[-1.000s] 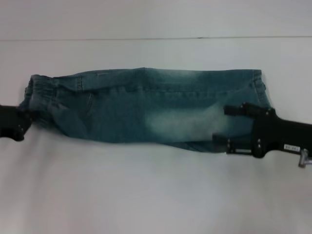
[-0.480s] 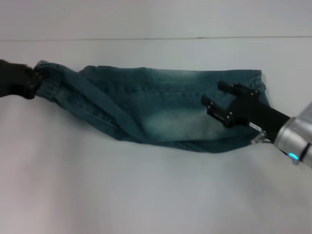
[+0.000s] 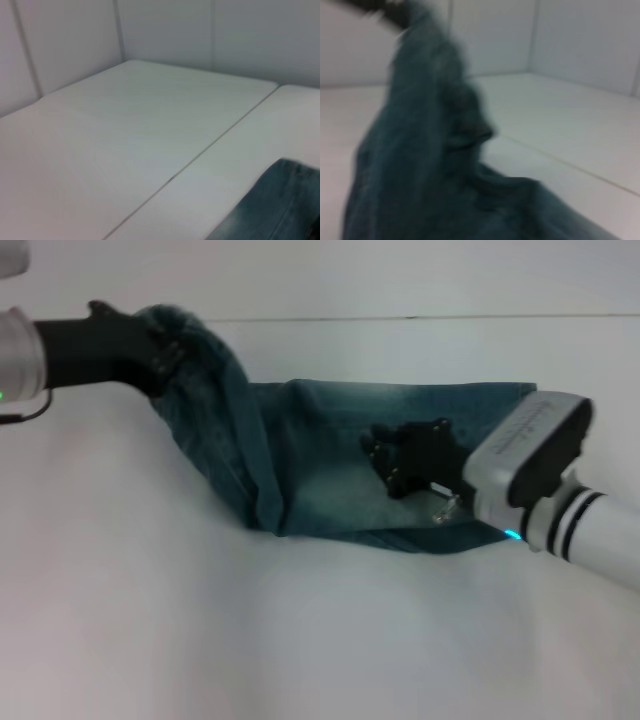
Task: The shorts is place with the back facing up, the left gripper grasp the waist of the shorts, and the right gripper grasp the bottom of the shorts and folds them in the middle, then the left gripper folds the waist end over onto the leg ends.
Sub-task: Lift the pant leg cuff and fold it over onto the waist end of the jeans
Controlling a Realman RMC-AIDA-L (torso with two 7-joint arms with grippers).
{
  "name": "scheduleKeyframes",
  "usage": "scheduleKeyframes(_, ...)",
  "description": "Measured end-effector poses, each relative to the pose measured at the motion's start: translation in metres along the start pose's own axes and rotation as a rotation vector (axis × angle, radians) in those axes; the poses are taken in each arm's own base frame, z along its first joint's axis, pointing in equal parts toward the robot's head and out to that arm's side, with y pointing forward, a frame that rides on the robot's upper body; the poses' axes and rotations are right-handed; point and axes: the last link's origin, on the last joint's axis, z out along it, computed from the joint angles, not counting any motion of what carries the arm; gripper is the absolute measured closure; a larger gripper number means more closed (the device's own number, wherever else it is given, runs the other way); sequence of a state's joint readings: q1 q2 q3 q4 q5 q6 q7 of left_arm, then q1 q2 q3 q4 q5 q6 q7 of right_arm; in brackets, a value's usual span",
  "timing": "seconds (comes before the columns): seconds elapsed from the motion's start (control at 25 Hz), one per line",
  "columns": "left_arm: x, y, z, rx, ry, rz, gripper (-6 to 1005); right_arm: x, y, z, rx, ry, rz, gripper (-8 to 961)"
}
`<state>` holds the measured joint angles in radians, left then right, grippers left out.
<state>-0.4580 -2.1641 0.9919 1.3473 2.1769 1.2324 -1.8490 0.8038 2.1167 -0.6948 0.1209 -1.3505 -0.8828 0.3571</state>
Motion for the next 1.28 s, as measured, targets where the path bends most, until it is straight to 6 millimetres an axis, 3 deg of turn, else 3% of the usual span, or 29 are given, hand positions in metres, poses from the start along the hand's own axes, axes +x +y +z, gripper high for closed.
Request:
scheduleKeyframes(0.36,0.064,0.035,0.02,-0.1,0.044,0.062,966,-0.006,0.016,0.013,-0.099,0.045,-0.072,910)
scheduleKeyframes(0.52,0.092,0.057,0.034,-0.149,0.057,0.109,966,-0.008,0.022,0.014,-0.134,0.041,-0.095,945)
scheduleKeyframes(0.8,0.098,0.074,0.055,-0.181,0.039,0.141,964,0.002,0.008,-0.005,-0.081,-0.005,-0.023,955)
scheduleKeyframes(1.0,0.088,0.071,0.063,-0.163,0.011,0.137,961,0.015,0.001,-0.023,-0.05,-0.021,0.031,954)
scheduleKeyframes(1.28,0.071,0.07,0.076,-0.144,-0.037,0.142,932,0.018,0.001,-0.025,-0.047,-0.012,0.033,954)
